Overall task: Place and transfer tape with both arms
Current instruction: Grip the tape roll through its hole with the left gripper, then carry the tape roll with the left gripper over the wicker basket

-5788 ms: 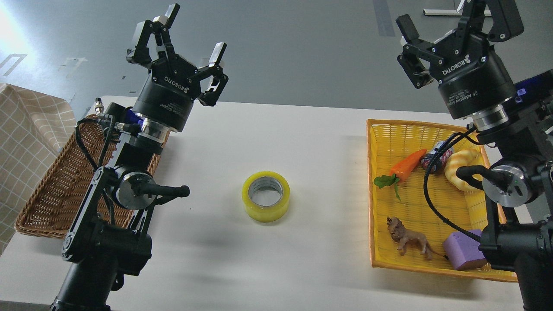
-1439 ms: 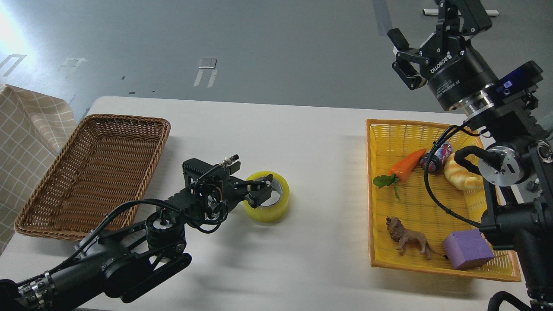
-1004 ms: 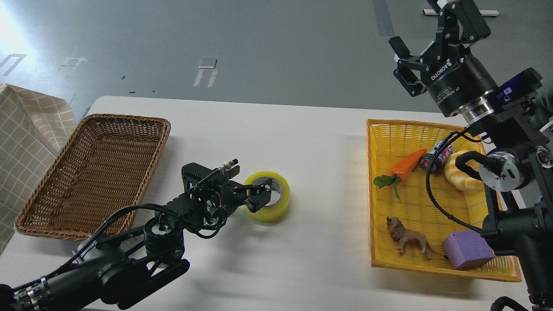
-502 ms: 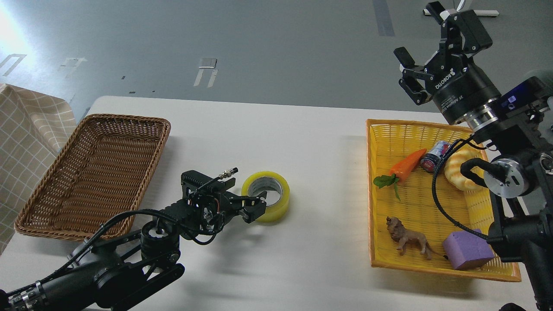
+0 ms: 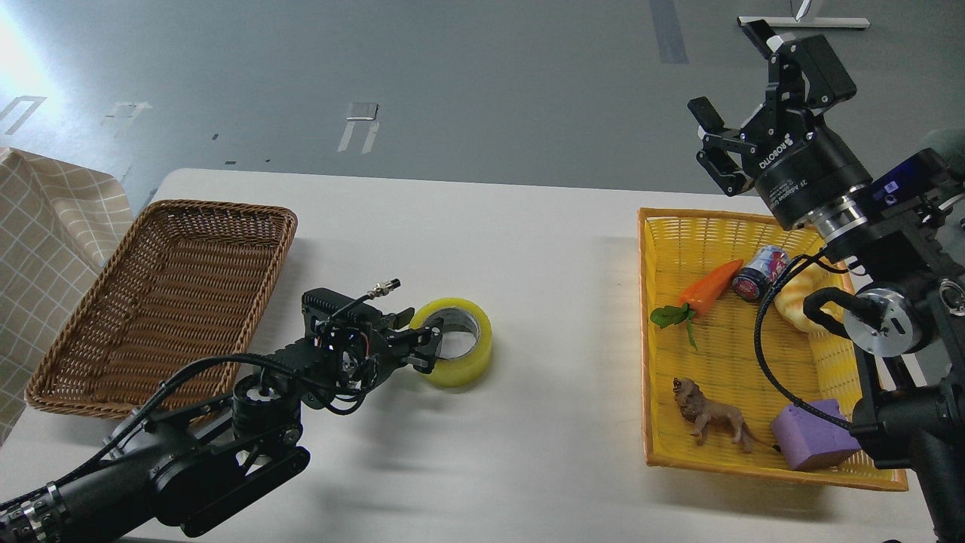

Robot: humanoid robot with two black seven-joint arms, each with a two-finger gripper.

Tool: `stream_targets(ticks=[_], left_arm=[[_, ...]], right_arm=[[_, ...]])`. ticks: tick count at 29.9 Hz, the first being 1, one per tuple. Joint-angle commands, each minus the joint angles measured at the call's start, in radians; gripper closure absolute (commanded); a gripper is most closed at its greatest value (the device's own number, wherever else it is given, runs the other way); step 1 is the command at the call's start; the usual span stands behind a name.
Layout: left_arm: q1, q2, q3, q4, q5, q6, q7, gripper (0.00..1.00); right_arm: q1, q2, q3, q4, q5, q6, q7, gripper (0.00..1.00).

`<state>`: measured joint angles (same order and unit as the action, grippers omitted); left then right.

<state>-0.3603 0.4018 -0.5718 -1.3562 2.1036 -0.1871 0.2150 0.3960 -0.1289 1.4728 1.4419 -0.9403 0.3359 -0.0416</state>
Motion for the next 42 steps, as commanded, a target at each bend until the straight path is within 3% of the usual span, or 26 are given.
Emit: stream_targets(ticks=[1,5,7,13,25,28,37,42], left_arm=[[-0.005,0.020,0.001,0.000,-0.014,-0.009,0.006,0.73],[-0.014,0.023,0.003,-0.004,-0.027,-0.018,0.004,0.82],[-0.019,0.028,0.001,-0.006,-0.037,-0.037,0.004,0.93],[-0.035,0.034,-0.003,-0.014,-0.042,-0.046,0.004,0.99],[-0.108,0.078,-0.003,-0.132,-0.135,-0.052,0.007,1.00],[-0.144,0.112,-0.005,-0.164,-0.135,-0.095,0.007,1.00],[-0.308,0.349,-0.010,-0.288,-0.203,-0.182,-0.005,1.00],[-0.376,0.474,-0.008,-0.288,-0.290,-0.206,-0.008,1.00]], right_arm=[[0.000,0.000,0.000,0.002,0.000,0.000,0.000,0.00],[-0.002,0.000,0.000,0.002,0.000,0.000,0.000,0.00],[-0.002,0.000,0.000,0.000,0.000,0.000,-0.001,0.00],[-0.006,0.000,0.000,-0.001,-0.002,-0.001,0.000,0.00],[-0.017,0.002,0.000,-0.001,-0.003,-0.003,0.000,0.00],[-0.019,0.002,0.000,-0.001,-0.003,-0.001,0.000,0.00],[-0.022,0.011,-0.023,-0.001,-0.003,-0.009,0.000,0.00],[-0.022,0.021,-0.031,0.000,-0.003,-0.012,0.000,0.00]])
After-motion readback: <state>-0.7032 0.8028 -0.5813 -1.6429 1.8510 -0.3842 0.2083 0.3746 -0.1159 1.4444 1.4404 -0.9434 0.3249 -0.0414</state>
